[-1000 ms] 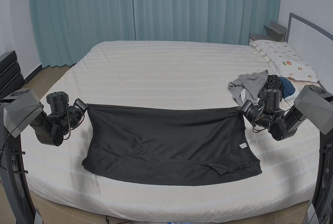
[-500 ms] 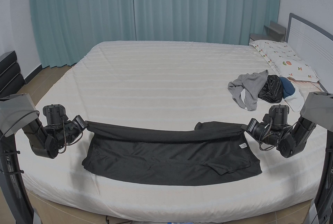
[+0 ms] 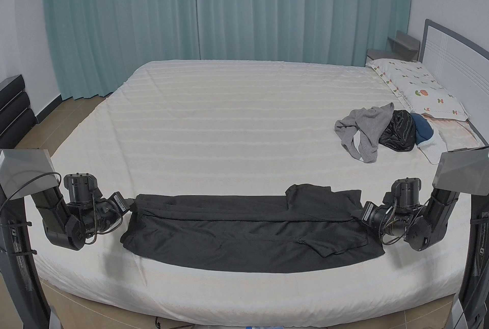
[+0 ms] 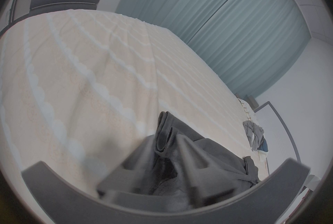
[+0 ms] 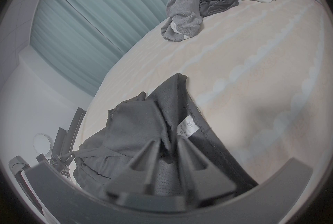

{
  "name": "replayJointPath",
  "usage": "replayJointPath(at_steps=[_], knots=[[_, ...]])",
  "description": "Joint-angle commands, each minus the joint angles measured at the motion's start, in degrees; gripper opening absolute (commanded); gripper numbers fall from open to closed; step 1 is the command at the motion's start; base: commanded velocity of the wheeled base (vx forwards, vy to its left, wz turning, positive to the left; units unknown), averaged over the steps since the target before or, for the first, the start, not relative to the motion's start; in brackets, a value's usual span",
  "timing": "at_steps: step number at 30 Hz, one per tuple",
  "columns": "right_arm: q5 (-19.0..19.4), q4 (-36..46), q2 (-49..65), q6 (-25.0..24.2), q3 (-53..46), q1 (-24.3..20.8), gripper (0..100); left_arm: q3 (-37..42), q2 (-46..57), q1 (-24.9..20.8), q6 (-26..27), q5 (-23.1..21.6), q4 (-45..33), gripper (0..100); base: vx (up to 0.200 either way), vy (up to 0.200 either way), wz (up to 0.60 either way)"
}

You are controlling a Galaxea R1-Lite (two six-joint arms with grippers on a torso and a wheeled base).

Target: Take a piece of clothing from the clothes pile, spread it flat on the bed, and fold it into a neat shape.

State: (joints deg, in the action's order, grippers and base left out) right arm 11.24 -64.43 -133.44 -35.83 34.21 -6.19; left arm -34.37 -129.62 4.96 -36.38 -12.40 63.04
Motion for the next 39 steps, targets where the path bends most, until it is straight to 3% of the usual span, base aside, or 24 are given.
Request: replayJointPath(at_steps=[1,9,12,18,24,31,36,37,39], knots=[[0.1,0.0,0.8,-0.4,-0.2,0.2,100,1.3,0.1,-0.1,0.3,0.0,0.1,100,0.000,0.000,0.00],[0.6,0.1,6.3,-1.1,0.1,2.5,100,2.5,3.1,0.4,-0.2,-0.1,0.2,100,0.000,0.000,0.00],[0.8,1.1,7.8,-3.7,3.1,3.5,100,2.5,4.9,0.9,-1.2,-0.3,0.2,100,0.000,0.000,0.00],[2.4,4.7,7.3,-4.0,6.9,1.4,100,-1.4,4.8,0.8,-9.9,-0.3,-0.1,100,0.000,0.000,0.00],[6.8,11.3,3.9,-4.0,13.0,-1.1,100,-3.5,1.6,-0.1,-11.0,-0.3,0.0,100,0.000,0.000,0.00],[7.0,20.0,-0.6,-3.2,21.3,-1.8,100,-4.7,0.2,-0.1,-13.8,-0.3,0.1,100,0.000,0.000,0.00],[7.0,21.0,-1.8,-2.9,21.9,-1.4,100,-4.7,-0.5,-0.1,-13.8,-0.3,0.5,100,0.000,0.000,0.00],[7.2,21.2,-1.9,-2.8,21.5,-1.4,0,-4.7,-0.5,-0.1,-13.9,-0.3,0.5,100,0.000,0.000,0.00],[7.6,21.4,-2.2,-2.7,21.3,-1.3,0,-4.6,-0.5,-0.1,-13.9,-0.3,0.6,100,0.000,0.000,0.00]])
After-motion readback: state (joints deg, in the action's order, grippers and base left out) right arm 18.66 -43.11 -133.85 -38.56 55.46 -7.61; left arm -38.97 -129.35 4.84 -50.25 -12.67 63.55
